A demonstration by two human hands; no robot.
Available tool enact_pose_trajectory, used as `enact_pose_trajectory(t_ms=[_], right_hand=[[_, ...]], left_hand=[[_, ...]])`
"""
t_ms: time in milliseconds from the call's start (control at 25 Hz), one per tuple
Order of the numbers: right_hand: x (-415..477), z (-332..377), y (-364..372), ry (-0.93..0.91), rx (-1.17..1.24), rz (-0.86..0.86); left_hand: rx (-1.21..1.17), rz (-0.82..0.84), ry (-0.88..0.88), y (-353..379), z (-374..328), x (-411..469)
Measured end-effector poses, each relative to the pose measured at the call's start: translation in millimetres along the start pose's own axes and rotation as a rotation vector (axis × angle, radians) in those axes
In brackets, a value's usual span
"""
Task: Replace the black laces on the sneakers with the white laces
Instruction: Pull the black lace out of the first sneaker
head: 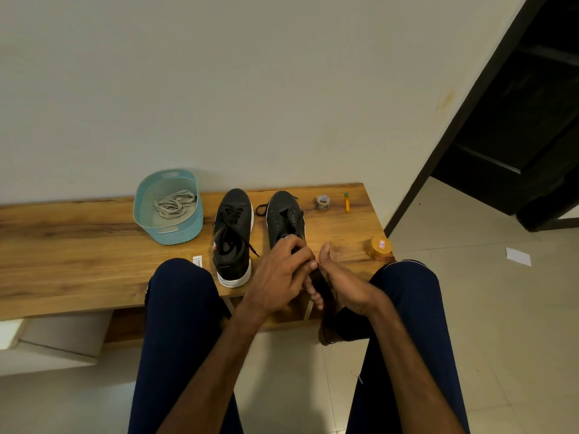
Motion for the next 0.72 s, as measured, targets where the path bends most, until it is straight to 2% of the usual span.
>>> enact_pose_trajectory(t_ms=[80,240,400,480,560,640,720], right_hand=[[-7.6,4.7,7.5,-0.034,0.253,0.212],[-17.5,22.4,5.6,-0.287,0.651,0.466],[-15.6,38.4,-6.1,-0.506,0.818,0.454],[-15.9,43.1,-15.2,-0.571,0.817,0.333],[-15.9,43.5,-28.9,-0.603,0.681,0.04],[-16.0,38.4,-41.0,-0.584,0.335,-0.362],[-12.5,34.6,-41.6,-0.471,-0.124,-0.635]], left_hand=[[-0.171,-0.009,-0.134,1.2,7.7,1.8],[-0.649,0.037,-0.176,13.2,-12.3,2.9],[-0.611,0.135,-0.284,39.8,-17.4,-2.6],[-0.538,0.151,-0.249,44.6,-18.2,2.0],[-0.42,0.157,-0.19,44.7,-19.6,7.6],[-0.299,0.159,-0.147,46.6,-19.2,10.8],[-0.171,0.193,-0.145,52.4,-16.6,9.6]])
Point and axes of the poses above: each hand's wrist, its own x-axis towards the middle knuckle, its own y-axis out of the palm, z = x × y, the point moved 5 cm from there along x, towards the middle knuckle, and after that the axes turned 7 degrees about y, right-handed, at the moved point
